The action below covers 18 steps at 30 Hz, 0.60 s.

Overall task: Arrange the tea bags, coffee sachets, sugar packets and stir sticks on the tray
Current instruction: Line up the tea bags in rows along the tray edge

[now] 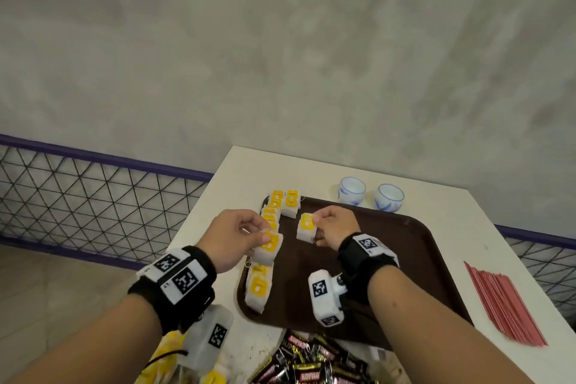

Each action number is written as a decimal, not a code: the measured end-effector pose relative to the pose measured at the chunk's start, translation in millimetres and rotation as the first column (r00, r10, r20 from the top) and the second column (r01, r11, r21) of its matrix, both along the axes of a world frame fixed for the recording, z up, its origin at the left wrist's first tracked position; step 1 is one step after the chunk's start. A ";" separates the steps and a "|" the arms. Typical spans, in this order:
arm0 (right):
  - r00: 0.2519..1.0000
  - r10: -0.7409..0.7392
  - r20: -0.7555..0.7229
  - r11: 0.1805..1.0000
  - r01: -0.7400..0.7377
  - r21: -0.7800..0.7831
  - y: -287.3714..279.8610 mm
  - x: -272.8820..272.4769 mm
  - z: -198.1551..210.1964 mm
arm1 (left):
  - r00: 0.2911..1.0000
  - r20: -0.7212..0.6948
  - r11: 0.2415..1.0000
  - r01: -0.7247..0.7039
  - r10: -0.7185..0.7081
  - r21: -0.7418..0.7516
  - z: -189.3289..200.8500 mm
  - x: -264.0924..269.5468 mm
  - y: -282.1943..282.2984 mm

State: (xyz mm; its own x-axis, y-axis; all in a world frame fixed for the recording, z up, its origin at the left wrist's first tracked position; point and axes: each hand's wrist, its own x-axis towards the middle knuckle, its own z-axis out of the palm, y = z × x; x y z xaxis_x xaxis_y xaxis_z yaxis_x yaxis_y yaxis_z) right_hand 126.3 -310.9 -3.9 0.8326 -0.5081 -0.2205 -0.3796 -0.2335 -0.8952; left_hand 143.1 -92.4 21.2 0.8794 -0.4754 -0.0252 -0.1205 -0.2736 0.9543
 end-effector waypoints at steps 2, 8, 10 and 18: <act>1.000 -0.003 -0.008 1.000 0.003 -0.013 -0.8 24.0 -11.2 | 1.000 0.002 1.000 -0.005 0.005 0.024 -2.8 17.7 -9.9; 0.999 -0.019 -0.046 0.999 0.021 0.039 -5.2 78.0 -45.1 | 0.999 0.041 0.996 -0.005 0.001 0.094 -14.0 53.7 -30.4; 0.998 -0.038 -0.043 0.998 0.040 0.049 -6.6 89.8 -53.2 | 0.999 0.040 0.994 0.001 -0.006 0.105 -16.8 59.5 -36.8; 0.997 -0.081 -0.007 0.992 0.080 -0.100 -10.2 95.2 -55.6 | 0.999 0.033 0.994 0.010 -0.014 0.109 -26.1 74.1 -52.5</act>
